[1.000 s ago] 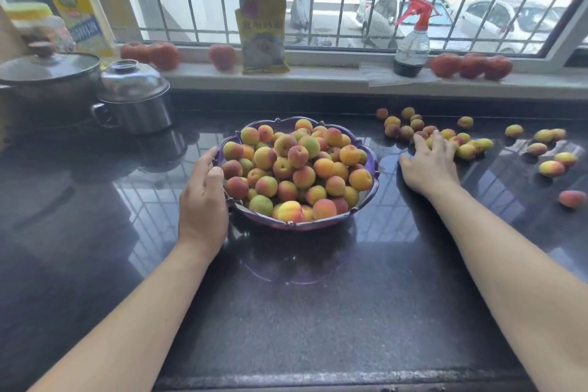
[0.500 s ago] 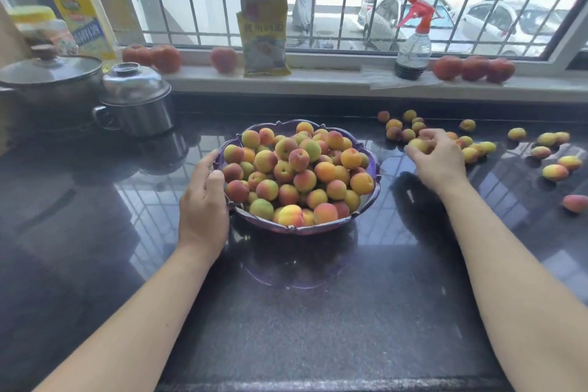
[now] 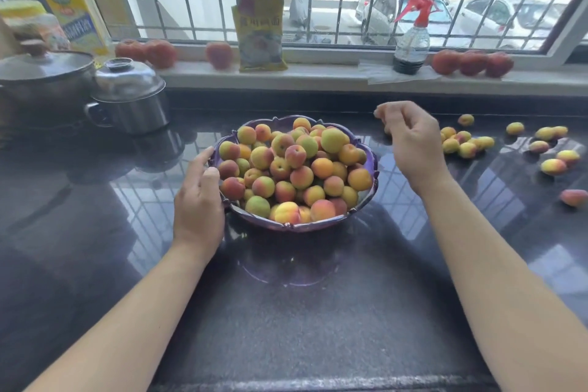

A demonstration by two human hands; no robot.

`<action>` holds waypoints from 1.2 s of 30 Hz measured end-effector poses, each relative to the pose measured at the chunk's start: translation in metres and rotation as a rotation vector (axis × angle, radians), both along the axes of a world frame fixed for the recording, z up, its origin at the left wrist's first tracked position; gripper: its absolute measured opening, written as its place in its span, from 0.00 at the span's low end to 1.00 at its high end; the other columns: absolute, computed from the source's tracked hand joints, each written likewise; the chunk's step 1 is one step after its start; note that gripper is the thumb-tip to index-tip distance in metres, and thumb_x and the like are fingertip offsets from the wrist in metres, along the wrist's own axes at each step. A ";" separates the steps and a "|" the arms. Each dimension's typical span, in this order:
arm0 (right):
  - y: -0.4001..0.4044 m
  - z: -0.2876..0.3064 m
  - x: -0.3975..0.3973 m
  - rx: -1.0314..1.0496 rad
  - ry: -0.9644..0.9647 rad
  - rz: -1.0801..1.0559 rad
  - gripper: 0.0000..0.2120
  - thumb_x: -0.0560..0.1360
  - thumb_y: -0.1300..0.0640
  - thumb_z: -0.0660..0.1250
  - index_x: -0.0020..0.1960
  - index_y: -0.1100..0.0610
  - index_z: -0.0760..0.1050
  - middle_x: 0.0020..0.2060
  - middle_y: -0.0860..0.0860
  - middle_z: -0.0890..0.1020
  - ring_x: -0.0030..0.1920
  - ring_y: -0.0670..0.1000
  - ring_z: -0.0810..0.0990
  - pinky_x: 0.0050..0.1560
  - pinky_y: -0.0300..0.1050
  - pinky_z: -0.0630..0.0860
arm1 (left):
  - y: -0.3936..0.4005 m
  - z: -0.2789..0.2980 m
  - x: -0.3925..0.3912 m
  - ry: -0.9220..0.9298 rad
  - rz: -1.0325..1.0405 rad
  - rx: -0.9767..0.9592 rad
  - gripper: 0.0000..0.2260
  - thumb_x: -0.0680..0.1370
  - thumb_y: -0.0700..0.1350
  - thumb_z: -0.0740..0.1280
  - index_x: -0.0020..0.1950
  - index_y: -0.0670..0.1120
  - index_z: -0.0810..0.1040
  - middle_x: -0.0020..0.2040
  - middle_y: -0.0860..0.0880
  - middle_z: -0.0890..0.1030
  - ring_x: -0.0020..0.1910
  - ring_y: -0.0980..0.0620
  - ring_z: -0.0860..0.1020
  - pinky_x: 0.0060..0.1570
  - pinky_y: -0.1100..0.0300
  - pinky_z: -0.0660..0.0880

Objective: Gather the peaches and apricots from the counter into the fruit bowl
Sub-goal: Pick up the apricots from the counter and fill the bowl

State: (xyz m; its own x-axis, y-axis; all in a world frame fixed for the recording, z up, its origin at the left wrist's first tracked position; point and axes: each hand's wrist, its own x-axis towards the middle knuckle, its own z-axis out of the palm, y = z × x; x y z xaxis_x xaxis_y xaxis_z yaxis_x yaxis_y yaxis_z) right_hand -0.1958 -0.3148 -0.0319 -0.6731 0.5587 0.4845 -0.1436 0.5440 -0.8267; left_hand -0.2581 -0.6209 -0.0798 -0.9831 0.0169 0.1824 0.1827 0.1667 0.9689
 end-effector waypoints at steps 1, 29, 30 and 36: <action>0.016 -0.010 -0.002 -0.035 -0.030 -0.106 0.12 0.82 0.53 0.61 0.53 0.56 0.81 0.47 0.49 0.83 0.50 0.46 0.80 0.58 0.50 0.77 | 0.000 0.000 0.000 0.000 -0.004 0.005 0.28 0.78 0.56 0.54 0.76 0.56 0.76 0.68 0.56 0.80 0.69 0.53 0.77 0.72 0.52 0.73; 0.083 -0.051 -0.050 0.454 -0.725 -0.527 0.19 0.80 0.47 0.64 0.65 0.58 0.75 0.66 0.61 0.69 0.61 0.65 0.76 0.60 0.57 0.75 | -0.001 0.000 -0.001 -0.010 0.017 -0.017 0.26 0.79 0.55 0.54 0.76 0.58 0.76 0.67 0.55 0.80 0.68 0.50 0.78 0.72 0.45 0.74; 0.082 -0.052 -0.047 0.445 -0.696 -0.515 0.18 0.80 0.48 0.65 0.64 0.58 0.76 0.65 0.61 0.70 0.59 0.64 0.77 0.59 0.57 0.75 | -0.001 0.000 -0.001 -0.007 0.019 -0.023 0.26 0.79 0.55 0.54 0.76 0.58 0.76 0.68 0.54 0.81 0.68 0.49 0.78 0.72 0.44 0.74; 0.061 -0.025 -0.015 -0.001 -0.337 -0.206 0.14 0.77 0.51 0.73 0.59 0.53 0.76 0.51 0.52 0.82 0.51 0.52 0.82 0.55 0.51 0.81 | -0.002 0.000 -0.001 0.003 0.017 -0.033 0.26 0.79 0.56 0.54 0.76 0.58 0.76 0.71 0.52 0.81 0.69 0.47 0.78 0.72 0.41 0.74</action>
